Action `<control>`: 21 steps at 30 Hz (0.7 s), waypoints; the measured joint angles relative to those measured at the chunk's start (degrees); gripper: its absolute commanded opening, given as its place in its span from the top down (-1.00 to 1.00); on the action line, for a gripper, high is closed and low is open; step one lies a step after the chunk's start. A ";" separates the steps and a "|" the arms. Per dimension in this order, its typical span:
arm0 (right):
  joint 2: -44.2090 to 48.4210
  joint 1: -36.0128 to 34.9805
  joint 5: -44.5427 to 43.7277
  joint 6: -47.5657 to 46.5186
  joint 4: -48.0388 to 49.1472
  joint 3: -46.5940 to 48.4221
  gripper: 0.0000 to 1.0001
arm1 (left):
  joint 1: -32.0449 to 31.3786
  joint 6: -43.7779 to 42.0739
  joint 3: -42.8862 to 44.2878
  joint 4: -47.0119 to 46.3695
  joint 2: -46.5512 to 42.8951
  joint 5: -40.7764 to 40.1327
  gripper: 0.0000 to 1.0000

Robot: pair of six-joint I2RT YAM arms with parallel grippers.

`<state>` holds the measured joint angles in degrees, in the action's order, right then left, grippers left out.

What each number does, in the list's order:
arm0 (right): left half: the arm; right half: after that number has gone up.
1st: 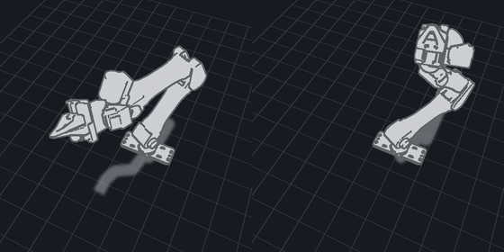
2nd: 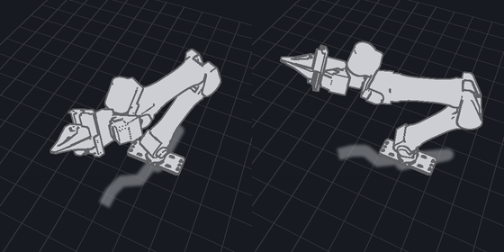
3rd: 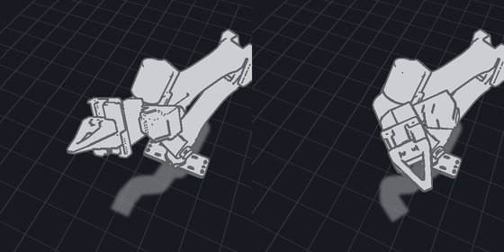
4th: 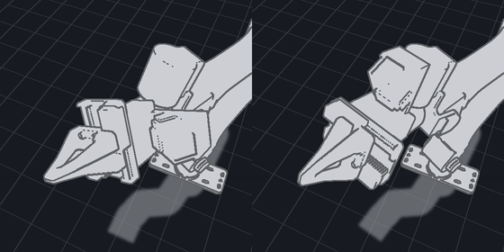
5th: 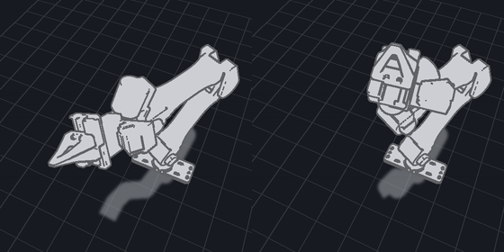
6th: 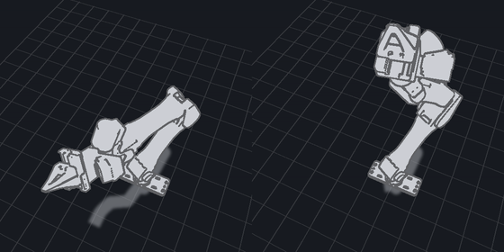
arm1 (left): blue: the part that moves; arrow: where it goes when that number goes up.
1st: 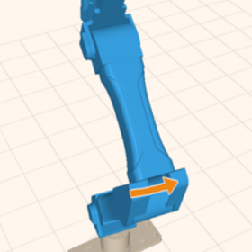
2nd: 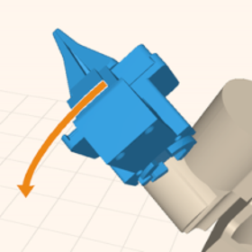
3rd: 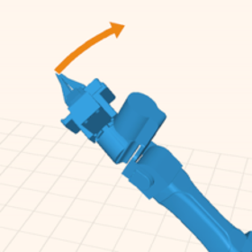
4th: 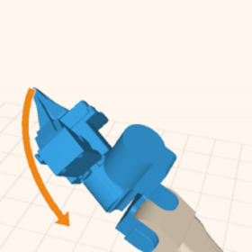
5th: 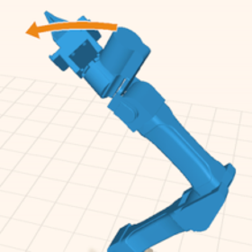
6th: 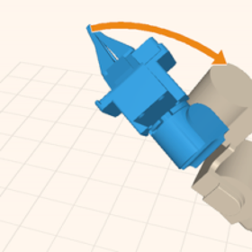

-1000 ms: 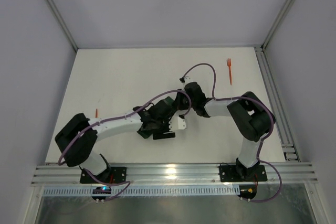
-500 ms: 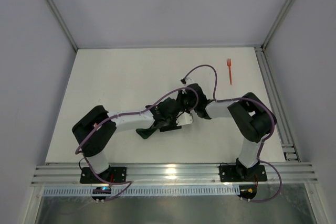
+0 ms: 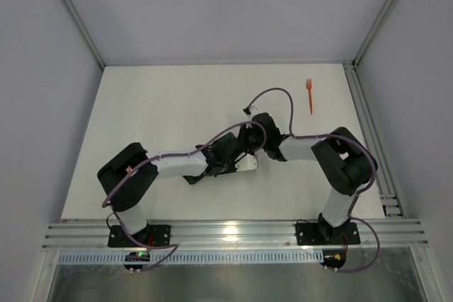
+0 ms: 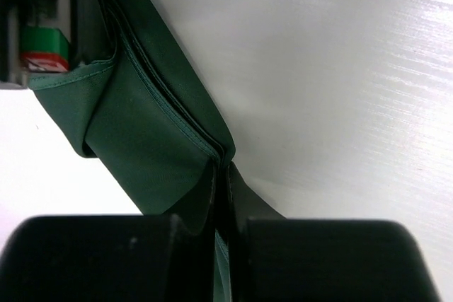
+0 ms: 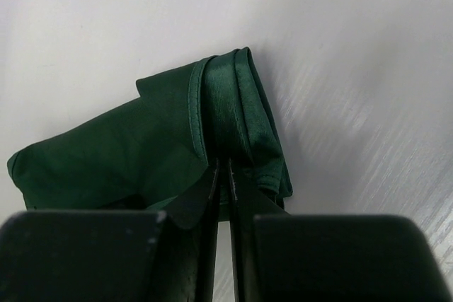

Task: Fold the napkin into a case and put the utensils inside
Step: Pick up the smaller rectangle-folded napkin from the center of the board.

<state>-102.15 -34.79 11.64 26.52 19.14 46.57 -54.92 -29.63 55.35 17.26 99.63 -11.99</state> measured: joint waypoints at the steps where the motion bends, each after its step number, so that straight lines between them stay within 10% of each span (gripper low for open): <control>1: 0.26 0.00 0.31 -0.13 -0.24 -0.04 0.69 | 0.00 -0.33 -0.24 -0.17 -0.17 -0.02 1.00; 10: 12.76 0.66 6.86 -7.65 -5.81 -0.13 0.12 | 0.07 -3.08 -3.48 4.07 -6.01 4.02 1.00; 21: 34.49 5.64 13.99 -32.13 -9.97 -4.31 -0.13 | 2.27 -7.93 -5.46 10.75 -13.86 16.35 1.00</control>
<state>-67.66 -29.15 25.63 -5.61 9.17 42.26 -52.64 -37.56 49.89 28.01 85.78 4.36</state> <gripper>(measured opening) 0.545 0.017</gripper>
